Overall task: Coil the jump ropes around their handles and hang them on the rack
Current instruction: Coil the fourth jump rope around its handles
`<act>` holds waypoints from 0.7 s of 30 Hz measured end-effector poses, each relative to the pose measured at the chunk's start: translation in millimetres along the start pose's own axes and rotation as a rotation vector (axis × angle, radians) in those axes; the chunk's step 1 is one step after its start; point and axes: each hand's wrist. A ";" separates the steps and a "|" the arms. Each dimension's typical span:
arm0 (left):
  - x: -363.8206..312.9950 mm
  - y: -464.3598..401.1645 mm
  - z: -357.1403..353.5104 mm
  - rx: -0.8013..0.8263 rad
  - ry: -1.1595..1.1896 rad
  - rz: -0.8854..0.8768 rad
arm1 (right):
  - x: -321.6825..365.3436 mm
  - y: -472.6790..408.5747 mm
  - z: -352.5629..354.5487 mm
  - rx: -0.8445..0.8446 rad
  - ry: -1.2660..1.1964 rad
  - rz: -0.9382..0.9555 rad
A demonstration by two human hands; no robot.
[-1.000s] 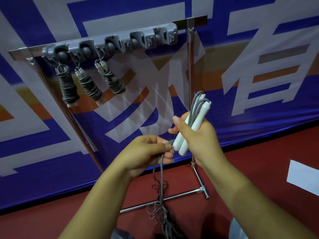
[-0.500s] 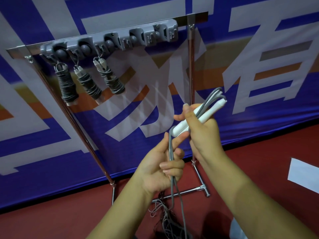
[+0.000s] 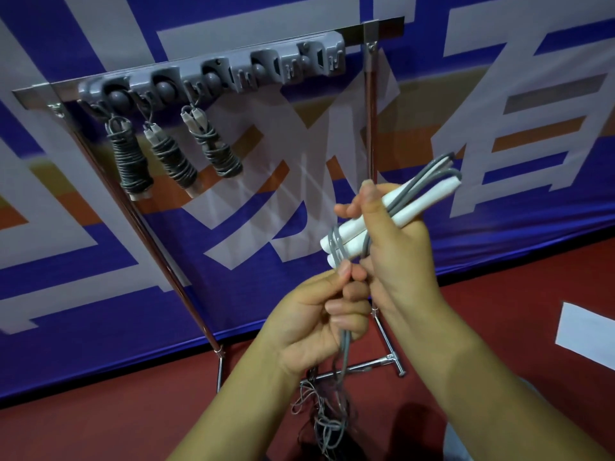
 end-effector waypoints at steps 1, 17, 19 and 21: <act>3.3 0.0 -0.6 -0.017 -0.041 -0.011 | 0.7 -0.1 -1.4 0.006 -0.017 -0.006; 19.6 2.6 -10.6 -0.118 -0.215 -0.152 | 1.0 2.4 0.9 0.043 -0.108 0.035; 18.4 2.0 -6.5 -0.090 -0.242 -0.153 | 2.0 2.3 1.2 0.052 -0.138 0.010; 16.0 2.3 -1.7 -0.041 -0.268 -0.163 | 1.8 2.9 0.0 0.072 -0.220 -0.040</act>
Point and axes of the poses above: each hand's wrist, its own y-axis away from the middle knuckle, its own z-axis out of the back of the hand, x = y × z, and after that the axes turned 2 degrees about -z, right-handed
